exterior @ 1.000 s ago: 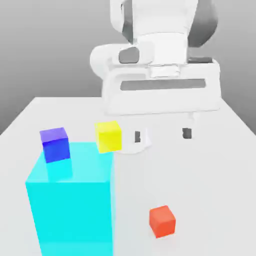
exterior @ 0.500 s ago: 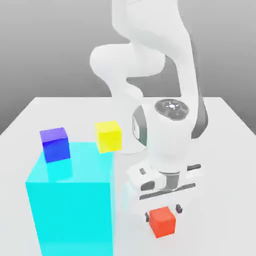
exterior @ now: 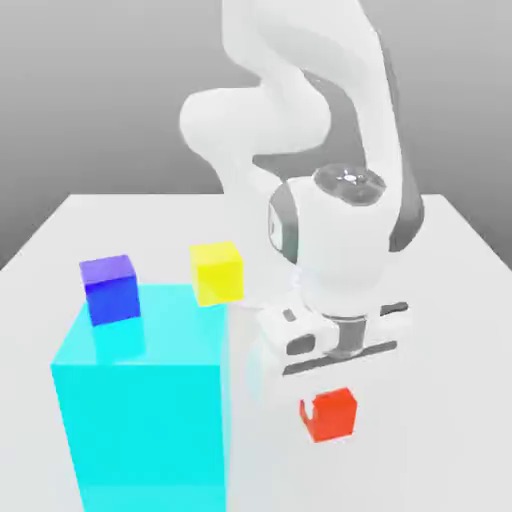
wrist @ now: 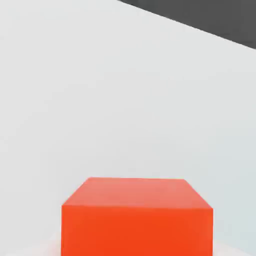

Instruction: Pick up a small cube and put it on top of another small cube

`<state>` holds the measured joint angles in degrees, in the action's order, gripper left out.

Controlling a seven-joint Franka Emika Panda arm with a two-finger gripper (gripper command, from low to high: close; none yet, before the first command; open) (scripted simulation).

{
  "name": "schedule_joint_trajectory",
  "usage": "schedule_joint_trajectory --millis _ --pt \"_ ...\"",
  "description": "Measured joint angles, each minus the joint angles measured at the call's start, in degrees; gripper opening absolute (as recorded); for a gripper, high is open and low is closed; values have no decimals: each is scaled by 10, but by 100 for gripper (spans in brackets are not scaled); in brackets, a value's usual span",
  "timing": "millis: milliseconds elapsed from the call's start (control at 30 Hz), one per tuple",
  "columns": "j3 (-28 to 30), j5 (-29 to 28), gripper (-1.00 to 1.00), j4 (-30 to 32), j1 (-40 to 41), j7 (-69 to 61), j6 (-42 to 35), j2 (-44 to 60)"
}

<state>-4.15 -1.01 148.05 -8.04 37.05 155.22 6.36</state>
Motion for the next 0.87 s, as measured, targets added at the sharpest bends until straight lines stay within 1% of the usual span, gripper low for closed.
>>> schedule_joint_trajectory --millis 100,167,567,633,733,767,867 --pt "5 -3 -100 -48 10 3 -73 -32" --pt "13 -8 -100 -72 28 31 -121 -59" --pt "94 -23 -100 -143 183 350 -391 -246" --pt "105 -17 -100 -134 206 392 -403 -264" --pt "111 -13 -100 -93 215 406 -350 -251" --pt "112 -13 100 -79 216 407 -329 -243" --pt "112 -12 100 -79 216 407 -329 -243"
